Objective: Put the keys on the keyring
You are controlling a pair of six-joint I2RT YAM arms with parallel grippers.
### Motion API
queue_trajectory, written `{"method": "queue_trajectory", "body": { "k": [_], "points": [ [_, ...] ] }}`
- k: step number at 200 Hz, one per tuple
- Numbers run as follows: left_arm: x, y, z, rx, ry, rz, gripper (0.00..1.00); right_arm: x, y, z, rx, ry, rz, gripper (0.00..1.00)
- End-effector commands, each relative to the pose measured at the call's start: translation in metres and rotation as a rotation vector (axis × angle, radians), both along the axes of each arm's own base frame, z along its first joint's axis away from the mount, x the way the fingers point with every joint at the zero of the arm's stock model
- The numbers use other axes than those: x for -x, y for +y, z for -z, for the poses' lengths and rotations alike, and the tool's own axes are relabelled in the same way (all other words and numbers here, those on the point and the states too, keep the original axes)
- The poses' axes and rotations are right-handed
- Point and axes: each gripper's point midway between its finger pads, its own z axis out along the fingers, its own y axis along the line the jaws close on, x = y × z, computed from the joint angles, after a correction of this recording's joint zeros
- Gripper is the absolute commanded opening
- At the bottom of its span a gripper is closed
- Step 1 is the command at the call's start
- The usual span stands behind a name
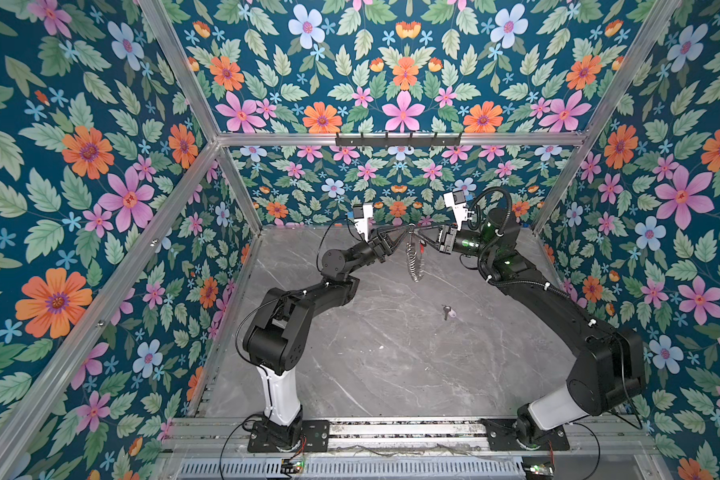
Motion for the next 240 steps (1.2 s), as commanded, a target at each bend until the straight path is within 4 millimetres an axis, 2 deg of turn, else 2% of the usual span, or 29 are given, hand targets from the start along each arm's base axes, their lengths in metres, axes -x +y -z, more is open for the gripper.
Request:
{"method": "queue_trajectory", "body": {
  "k": [1,25,77,83,95,121,132,181,215,240],
  "points": [
    [0.007,0.002,-0.007,0.012,-0.037,0.006,0.0,0.004,0.001,-0.011,-0.021,-0.049,-0.021,0.13],
    [0.008,0.001,-0.006,0.008,-0.033,0.012,0.0,0.002,0.001,-0.009,-0.022,-0.042,-0.011,0.0],
    [0.009,0.0,-0.005,-0.012,-0.03,0.005,0.0,-0.002,0.003,-0.004,-0.026,-0.037,0.003,0.0],
    [0.009,0.0,-0.005,-0.013,-0.029,0.006,0.04,-0.002,0.003,-0.004,-0.03,-0.041,0.008,0.0],
    [0.01,0.0,-0.005,-0.011,-0.03,0.004,0.2,-0.002,0.002,-0.005,-0.04,-0.062,0.025,0.0],
    [0.01,0.002,-0.006,-0.009,-0.033,-0.008,0.32,-0.003,-0.003,-0.007,-0.06,-0.119,0.067,0.0],
    [0.01,0.004,-0.006,-0.011,-0.039,-0.021,0.33,-0.003,-0.005,-0.007,-0.059,-0.133,0.076,0.0],
    [0.007,0.017,-0.003,-0.027,-0.037,-0.091,0.34,-0.002,-0.008,-0.01,-0.073,-0.171,0.102,0.0],
    [0.004,0.017,0.003,-0.054,-0.021,-0.098,0.17,0.0,-0.009,-0.018,-0.102,-0.19,0.1,0.0],
    [0.004,0.016,0.005,-0.057,-0.019,-0.094,0.15,0.001,-0.009,-0.021,-0.124,-0.191,0.091,0.0]
  ]
}}
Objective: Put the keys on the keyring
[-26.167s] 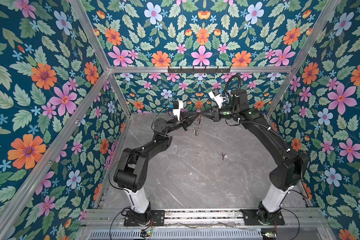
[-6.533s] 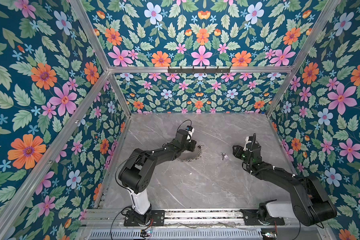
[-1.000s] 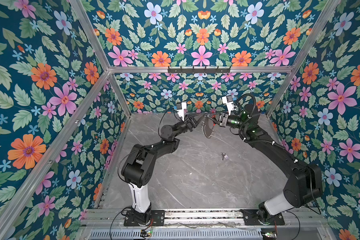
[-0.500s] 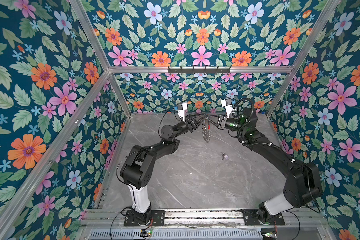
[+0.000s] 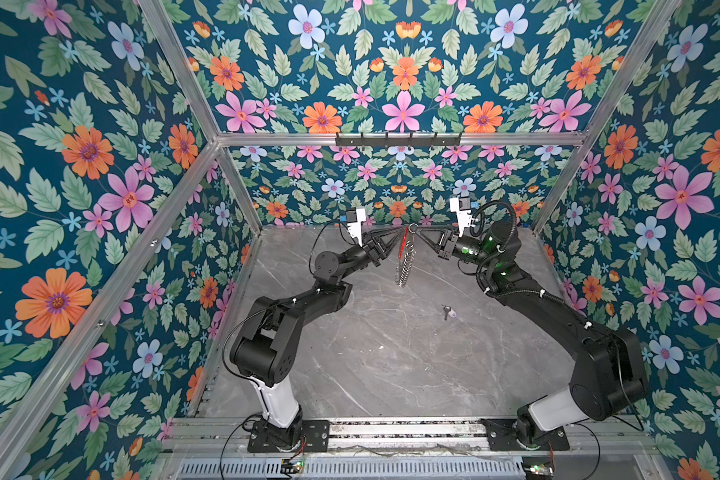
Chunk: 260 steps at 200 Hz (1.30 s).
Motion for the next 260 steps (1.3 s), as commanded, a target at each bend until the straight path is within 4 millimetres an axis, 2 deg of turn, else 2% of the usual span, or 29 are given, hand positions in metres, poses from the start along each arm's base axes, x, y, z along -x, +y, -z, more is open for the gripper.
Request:
{"method": "queue_trajectory", "body": {
  "k": [1,33,87,161,180,205,260],
  "points": [
    [0.002,0.0,-0.001,-0.005,-0.024,-0.002,0.15,0.004,-0.002,-0.022,-0.054,-0.075,-0.001,0.0],
    [0.001,-0.004,-0.003,-0.003,-0.025,0.009,0.21,0.004,-0.001,-0.022,-0.057,-0.073,-0.011,0.0],
    [0.001,-0.01,-0.008,0.009,-0.032,0.033,0.25,0.005,0.003,-0.019,-0.052,-0.066,-0.029,0.0],
    [0.002,-0.016,-0.006,0.009,-0.025,0.053,0.25,0.008,0.009,-0.014,-0.044,-0.052,-0.058,0.0],
    [0.002,-0.017,-0.005,0.003,-0.025,0.057,0.19,0.009,0.009,-0.012,-0.042,-0.052,-0.06,0.0],
    [0.002,-0.018,-0.004,0.0,-0.019,0.061,0.0,0.009,0.008,-0.012,-0.041,-0.05,-0.055,0.0],
    [0.002,-0.019,0.005,-0.053,-0.016,0.031,0.0,0.003,0.003,0.004,0.006,-0.015,0.006,0.0]
  ]
}}
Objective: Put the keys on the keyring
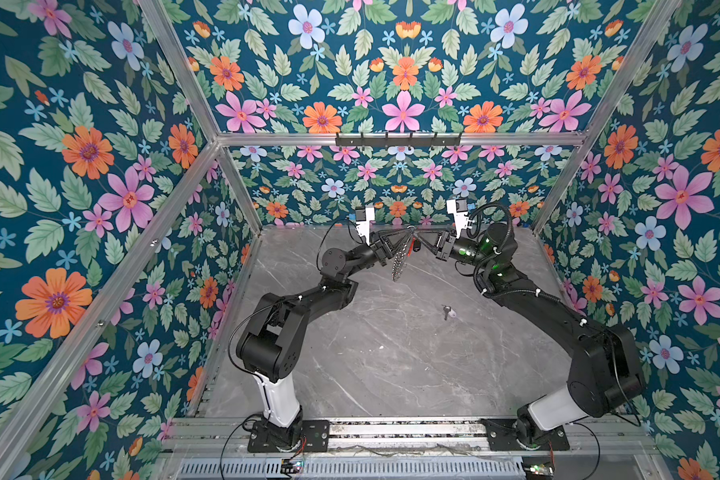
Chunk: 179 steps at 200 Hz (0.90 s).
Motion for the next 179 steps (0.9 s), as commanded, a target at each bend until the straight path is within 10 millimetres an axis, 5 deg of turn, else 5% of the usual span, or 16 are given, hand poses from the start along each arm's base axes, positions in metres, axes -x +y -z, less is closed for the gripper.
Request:
{"method": "queue_trajectory", "body": {
  "k": [1,31,48,89,130,179],
  "points": [
    [0.001,-0.001,0.002,-0.033,-0.023,-0.014,0.0,0.001,-0.004,-0.006,0.012,-0.051,0.031,0.0],
    [0.001,-0.006,0.015,-0.111,-0.023,-0.021,0.0,-0.005,-0.015,0.014,0.102,-0.012,0.116,0.27],
    [0.0,-0.011,0.027,-0.193,-0.023,-0.017,0.0,-0.007,-0.027,0.026,0.168,0.009,0.17,0.35],
    [-0.003,-0.022,0.079,-0.515,0.002,-0.006,0.0,-0.005,-0.048,0.047,0.305,0.019,0.251,0.4],
    [0.007,-0.019,0.12,-0.854,-0.039,0.035,0.0,0.002,-0.041,0.057,0.356,0.021,0.175,0.43],
    [0.003,-0.007,0.132,-1.102,-0.066,0.007,0.0,0.003,-0.03,0.076,0.38,0.077,0.094,0.45]
  ]
}}
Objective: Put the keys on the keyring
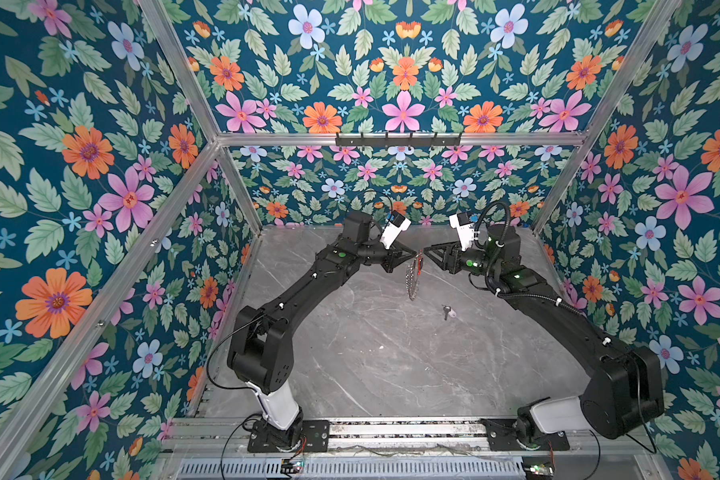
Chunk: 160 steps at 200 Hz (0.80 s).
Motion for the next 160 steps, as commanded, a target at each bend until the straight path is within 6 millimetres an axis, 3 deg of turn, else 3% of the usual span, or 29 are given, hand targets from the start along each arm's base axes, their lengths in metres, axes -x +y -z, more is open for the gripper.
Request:
{"method": "queue_trajectory", "body": {
  "k": [1,17,51,99,160],
  "points": [
    [0.009,0.019,0.032,-0.207,-0.005,0.012,0.0,0.006,0.006,0.007,0.019,0.014,-0.055,0.45],
    [0.009,0.023,0.032,-0.253,-0.021,0.007,0.0,0.006,0.009,0.012,0.027,0.024,-0.065,0.45],
    [0.028,0.025,0.027,-0.295,-0.099,0.15,0.0,0.013,0.016,0.025,0.045,0.05,-0.123,0.44],
    [0.043,0.027,0.025,-0.338,-0.125,0.293,0.0,0.023,0.034,0.039,0.064,0.063,-0.22,0.23],
    [0.05,0.03,0.02,-0.364,-0.121,0.348,0.0,0.029,0.051,0.048,0.086,0.045,-0.264,0.19]
  ]
}}
